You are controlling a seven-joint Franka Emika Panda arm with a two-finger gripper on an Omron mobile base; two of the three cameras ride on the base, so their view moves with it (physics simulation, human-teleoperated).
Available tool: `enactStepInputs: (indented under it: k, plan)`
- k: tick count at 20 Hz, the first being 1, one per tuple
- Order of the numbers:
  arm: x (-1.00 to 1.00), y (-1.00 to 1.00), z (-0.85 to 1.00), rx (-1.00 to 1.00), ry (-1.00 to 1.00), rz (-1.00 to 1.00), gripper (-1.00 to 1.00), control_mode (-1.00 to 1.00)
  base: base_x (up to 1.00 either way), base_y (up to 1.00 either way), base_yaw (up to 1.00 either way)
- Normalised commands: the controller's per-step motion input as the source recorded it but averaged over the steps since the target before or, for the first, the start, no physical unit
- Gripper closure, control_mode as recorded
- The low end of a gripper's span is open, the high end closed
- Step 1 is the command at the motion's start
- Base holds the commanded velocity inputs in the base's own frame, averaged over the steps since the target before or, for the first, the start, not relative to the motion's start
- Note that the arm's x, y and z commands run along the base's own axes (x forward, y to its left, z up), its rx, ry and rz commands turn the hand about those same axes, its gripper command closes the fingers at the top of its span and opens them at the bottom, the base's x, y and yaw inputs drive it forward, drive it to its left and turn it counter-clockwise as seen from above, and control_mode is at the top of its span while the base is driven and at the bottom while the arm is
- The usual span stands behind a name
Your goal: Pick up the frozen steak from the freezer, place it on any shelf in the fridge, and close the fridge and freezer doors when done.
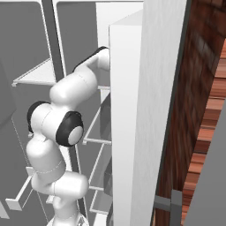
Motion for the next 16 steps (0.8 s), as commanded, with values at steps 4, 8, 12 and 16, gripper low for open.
enactStepInputs:
  k: [4,8,12,16]
  plan:
    - [-0.44,0.25,0.00,0.00,-0.03,0.00,-1.00,-1.00,0.00,0.00,0.00]
    - [-0.89,0.42,0.07,-0.01,-0.10,0.00,-1.00,-1.00,0.00,0.00,0.00]
    - [-1.00,0.43,0.05,-0.01,-0.12,0.00,-1.00,-1.00,0.00,0.00,0.00]
    - [-1.00,0.37,0.08,0.00,-0.13,0.00,-1.00,-1.00,0.00,0.00,0.00]
